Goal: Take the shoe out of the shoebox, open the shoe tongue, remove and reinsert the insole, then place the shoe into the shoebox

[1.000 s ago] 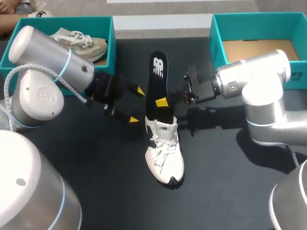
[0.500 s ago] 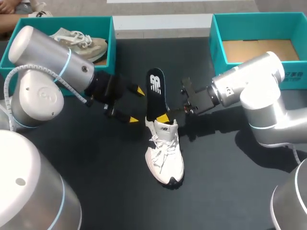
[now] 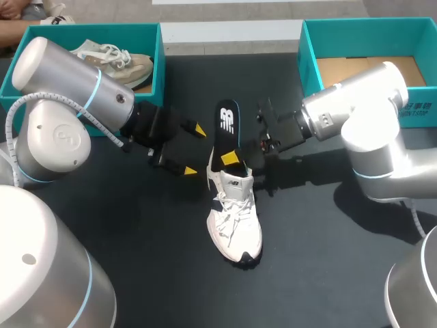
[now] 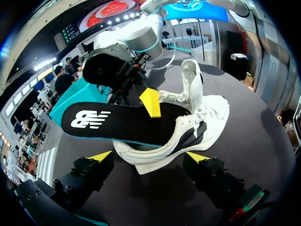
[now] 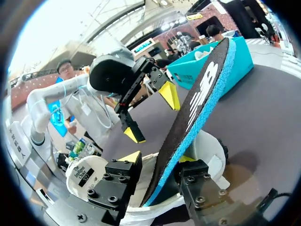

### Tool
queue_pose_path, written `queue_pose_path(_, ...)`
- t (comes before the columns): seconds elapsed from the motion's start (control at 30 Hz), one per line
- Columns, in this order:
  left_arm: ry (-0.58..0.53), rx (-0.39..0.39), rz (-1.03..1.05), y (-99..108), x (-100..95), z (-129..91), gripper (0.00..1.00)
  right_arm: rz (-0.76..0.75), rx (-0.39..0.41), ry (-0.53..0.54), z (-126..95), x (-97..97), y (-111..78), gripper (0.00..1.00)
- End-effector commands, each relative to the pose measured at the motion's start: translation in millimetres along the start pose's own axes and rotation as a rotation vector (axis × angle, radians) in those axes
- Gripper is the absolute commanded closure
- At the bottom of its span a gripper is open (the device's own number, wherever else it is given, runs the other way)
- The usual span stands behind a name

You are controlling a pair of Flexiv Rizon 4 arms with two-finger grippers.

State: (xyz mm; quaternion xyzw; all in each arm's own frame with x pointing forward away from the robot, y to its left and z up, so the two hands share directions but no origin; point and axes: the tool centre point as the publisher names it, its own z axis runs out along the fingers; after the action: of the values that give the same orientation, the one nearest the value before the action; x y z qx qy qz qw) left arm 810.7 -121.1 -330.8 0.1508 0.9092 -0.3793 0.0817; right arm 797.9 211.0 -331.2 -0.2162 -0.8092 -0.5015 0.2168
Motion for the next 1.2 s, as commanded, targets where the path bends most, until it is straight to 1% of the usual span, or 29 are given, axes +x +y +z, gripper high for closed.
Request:
queue_pose_path(0.03, 0.002, -0.003, 0.0, 0, -0.4, 1, 0.0, -0.015, 0.006, 0.014, -3, -6.9, 7.3, 0.63)
queue_pose_path(0.1, 0.002, -0.003, 0.0, 0, -0.4, 1, 0.0, -0.016, 0.01, 0.021, -3, -9.2, 8.3, 0.7)
queue_pose_path(0.13, 0.002, -0.003, 0.0, 0, -0.4, 1, 0.0, -0.012, 0.015, 0.036, -2, -10.6, 7.8, 0.79)
queue_pose_path(0.17, 0.002, -0.003, 0.0, 0, -0.4, 1, 0.0, -0.007, 0.018, 0.039, -1, -11.6, 6.2, 0.95)
queue_pose_path(0.2, 0.002, -0.003, 0.0, 0, -0.4, 1, 0.0, 0.0, 0.023, 0.046, 0, -12.5, 3.9, 1.0)
queue_pose_path(0.33, 0.002, -0.003, 0.0, 0, -0.4, 1, 0.0, 0.044, 0.058, 0.076, 6, -8.4, -9.1, 1.0)
queue_pose_path(0.53, 0.002, -0.003, 0.0, 0, -0.4, 1, 0.0, 0.133, 0.102, 0.129, 16, 10.4, -39.0, 1.0)
queue_pose_path(0.6, 0.002, -0.003, 0.0, 0, -0.4, 1, 0.0, 0.154, 0.099, 0.133, 17, 14.4, -45.9, 1.0)
queue_pose_path(0.67, 0.002, -0.003, 0.0, 0, -0.4, 1, 0.0, 0.161, 0.099, 0.129, 18, 15.7, -48.2, 1.0)
queue_pose_path(0.7, 0.002, -0.003, 0.0, 0, -0.4, 1, 0.0, 0.154, 0.087, 0.122, 17, 16.2, -47.3, 0.98)
queue_pose_path(0.73, 0.002, -0.003, 0.0, 0, -0.4, 1, 0.0, 0.147, 0.084, 0.115, 15, 15.7, -45.0, 0.87)
queue_pose_path(0.83, 0.002, -0.003, 0.0, 0, -0.4, 1, 0.0, 0.114, 0.072, 0.094, 10, 13.6, -34.0, 0.65)
queue_pose_path(0.97, 0.002, -0.003, 0.0, 0, -0.4, 1, 0.0, 0.073, 0.078, 0.079, 4, 7.8, -19.8, 0.6)
queue_pose_path(1.07, 0.002, -0.003, 0.0, 0, -0.4, 1, 0.0, 0.046, 0.07, 0.073, 1, 2.8, -10.3, 0.62)
queue_pose_path(1.2, 0.002, -0.003, 0.0, 0, -0.4, 1, 0.0, 0.026, 0.072, 0.071, -1, -5.7, -3.1, 0.64)
